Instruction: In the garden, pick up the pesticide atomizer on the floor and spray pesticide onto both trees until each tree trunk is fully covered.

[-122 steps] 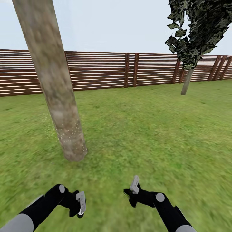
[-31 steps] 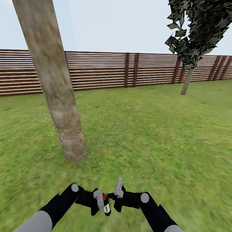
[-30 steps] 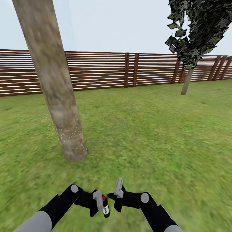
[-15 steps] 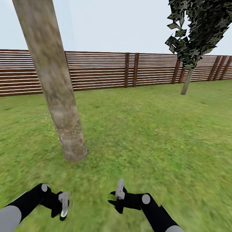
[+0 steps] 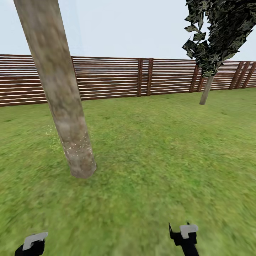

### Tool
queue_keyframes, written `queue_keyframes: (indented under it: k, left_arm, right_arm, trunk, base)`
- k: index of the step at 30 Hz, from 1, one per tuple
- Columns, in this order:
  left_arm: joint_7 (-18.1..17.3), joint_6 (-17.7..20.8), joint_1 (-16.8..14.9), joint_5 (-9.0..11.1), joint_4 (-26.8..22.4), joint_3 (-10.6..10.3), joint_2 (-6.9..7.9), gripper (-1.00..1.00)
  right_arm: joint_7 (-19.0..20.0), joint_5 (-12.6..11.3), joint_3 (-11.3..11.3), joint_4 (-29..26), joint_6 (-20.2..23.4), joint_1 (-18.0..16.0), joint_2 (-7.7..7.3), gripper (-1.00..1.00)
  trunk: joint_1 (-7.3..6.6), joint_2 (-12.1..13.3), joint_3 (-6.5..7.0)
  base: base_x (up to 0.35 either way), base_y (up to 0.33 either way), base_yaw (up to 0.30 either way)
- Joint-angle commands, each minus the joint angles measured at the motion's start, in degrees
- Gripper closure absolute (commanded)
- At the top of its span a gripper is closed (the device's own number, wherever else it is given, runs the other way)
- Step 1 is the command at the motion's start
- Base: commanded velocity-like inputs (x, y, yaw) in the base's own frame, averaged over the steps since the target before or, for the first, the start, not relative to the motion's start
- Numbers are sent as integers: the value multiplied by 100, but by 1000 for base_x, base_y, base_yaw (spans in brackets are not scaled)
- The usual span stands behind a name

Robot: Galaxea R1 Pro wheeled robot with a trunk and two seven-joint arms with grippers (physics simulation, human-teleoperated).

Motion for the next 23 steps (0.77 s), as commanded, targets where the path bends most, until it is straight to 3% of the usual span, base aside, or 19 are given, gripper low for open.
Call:
queue_keyframes:
  k: [1,8,10,14,23]
  left_arm:
    - [66,-120,74,100,16,-39,-45,100]
    - [188,-216,223,127,41,-36,-132,100]
    - [189,-226,225,131,38,-36,-124,100]
    - [189,-229,231,135,37,-36,-98,100]
    - [181,-229,234,121,35,-53,-135,100]
  right_arm:
    - [-118,66,-27,118,-159,20,-2,-100]
    - [-173,71,-27,597,-289,58,21,-100]
    - [-162,71,-27,674,-274,256,43,-100]
    - [-161,71,-27,693,-270,480,46,-100]
    - [-162,71,-27,694,-270,511,49,-100]
  trunk:
    - [-1,-2,-4]
    - [-1,-2,-4]
    - [-1,-2,-4]
    - [-1,-2,-4]
    - [-1,-2,-4]
  base:
    - [0,0,0]
    - [0,0,0]
    - [0,0,0]
    - [0,0,0]
    - [0,0,0]
